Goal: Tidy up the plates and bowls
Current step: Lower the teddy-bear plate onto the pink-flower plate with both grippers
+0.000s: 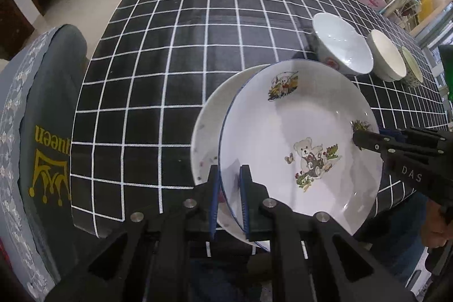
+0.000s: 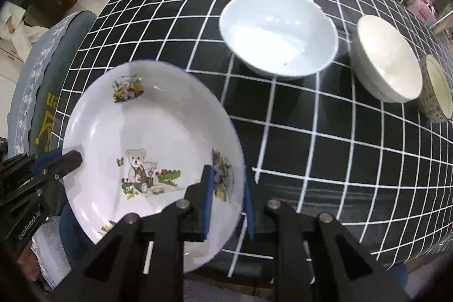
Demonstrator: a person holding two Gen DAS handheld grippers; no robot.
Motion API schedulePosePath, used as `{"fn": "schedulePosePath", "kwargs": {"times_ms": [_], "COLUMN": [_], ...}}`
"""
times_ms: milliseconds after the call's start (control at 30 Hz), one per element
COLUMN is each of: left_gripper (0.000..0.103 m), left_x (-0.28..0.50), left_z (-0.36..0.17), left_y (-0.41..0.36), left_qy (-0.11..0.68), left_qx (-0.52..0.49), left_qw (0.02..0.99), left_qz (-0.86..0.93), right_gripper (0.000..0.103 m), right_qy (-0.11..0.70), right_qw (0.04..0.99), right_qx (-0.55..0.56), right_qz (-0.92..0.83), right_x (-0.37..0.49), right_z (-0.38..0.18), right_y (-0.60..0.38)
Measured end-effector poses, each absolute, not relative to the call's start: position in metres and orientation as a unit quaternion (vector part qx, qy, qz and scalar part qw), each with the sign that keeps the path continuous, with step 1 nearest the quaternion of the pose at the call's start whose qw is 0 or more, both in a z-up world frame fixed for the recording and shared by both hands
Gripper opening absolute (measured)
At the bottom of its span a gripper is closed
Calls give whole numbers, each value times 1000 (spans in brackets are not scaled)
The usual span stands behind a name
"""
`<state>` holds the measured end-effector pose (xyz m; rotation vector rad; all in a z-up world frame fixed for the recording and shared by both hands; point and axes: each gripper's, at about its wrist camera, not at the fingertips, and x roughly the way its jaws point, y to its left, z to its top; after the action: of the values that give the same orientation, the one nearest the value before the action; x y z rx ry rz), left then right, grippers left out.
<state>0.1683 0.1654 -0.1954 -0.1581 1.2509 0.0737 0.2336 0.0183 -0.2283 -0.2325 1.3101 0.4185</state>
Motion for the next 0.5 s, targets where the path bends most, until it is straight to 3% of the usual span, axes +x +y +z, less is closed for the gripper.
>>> {"fn": "schedulePosePath", "kwargs": {"times_ms": [500], "left_gripper": [12], "left_x": [172], "left_z": [-207], "left_y": [176], "left_qy": [589], "left_qx": [-90], "left_qw": [802], "left_qz": [40], "right_gripper": [24], "right_qy": [601], "right_qw": [767], "right_qx": [-141], "right_qz": [175], "right_x": [236], "right_z": [-241], "right_y": [33]}}
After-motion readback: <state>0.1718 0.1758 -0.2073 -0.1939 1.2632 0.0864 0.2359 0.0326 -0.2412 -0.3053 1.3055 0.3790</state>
